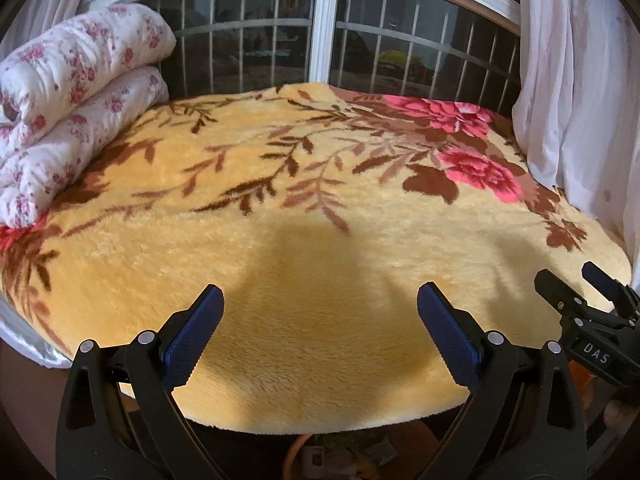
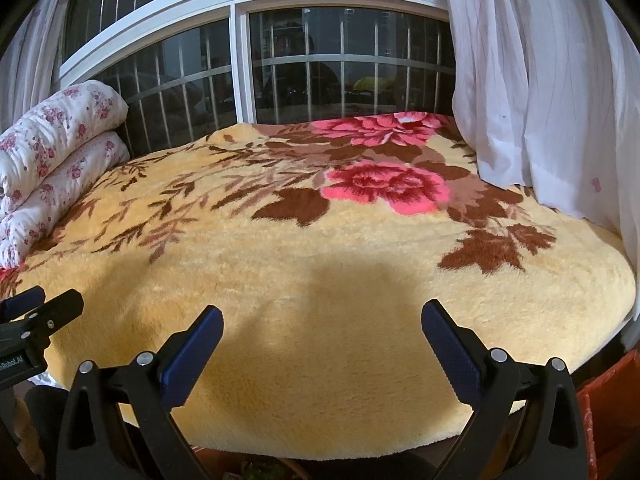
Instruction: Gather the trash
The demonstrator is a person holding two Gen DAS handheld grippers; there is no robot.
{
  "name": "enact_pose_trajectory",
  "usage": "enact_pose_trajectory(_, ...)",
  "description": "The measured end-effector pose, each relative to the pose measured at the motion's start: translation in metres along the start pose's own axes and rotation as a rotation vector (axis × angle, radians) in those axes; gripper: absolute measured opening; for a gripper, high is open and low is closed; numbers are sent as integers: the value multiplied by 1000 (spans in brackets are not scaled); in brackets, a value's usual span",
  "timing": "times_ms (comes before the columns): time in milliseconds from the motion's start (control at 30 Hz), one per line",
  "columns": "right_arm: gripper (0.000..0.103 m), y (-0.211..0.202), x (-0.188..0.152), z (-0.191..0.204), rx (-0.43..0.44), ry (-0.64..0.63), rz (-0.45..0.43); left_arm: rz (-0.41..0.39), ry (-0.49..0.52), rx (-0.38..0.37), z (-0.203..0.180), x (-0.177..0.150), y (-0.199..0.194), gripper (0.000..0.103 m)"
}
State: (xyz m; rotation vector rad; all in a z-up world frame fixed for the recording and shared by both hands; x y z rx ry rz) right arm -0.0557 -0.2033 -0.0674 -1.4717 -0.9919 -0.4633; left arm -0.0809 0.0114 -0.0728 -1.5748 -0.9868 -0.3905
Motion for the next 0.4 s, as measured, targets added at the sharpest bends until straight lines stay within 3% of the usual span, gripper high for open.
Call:
enact_pose_trajectory(167,98,0,0,-1,0,-9,-2,-28,40,45,-3,1,-2,95)
enact_pose_trajectory(400,98,2,3,-4,-11,-26,0,-3,10,31,1,0,0,95)
Point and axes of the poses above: each gripper's, at about its wrist camera, not at the fingertips, and y roughly the way its jaws point, z to its left, x to its top, the point moved 10 cm from there along y, roughly the way its jaws point, and after that the axes turned 15 degrees about -y, right-handed, at the moved point
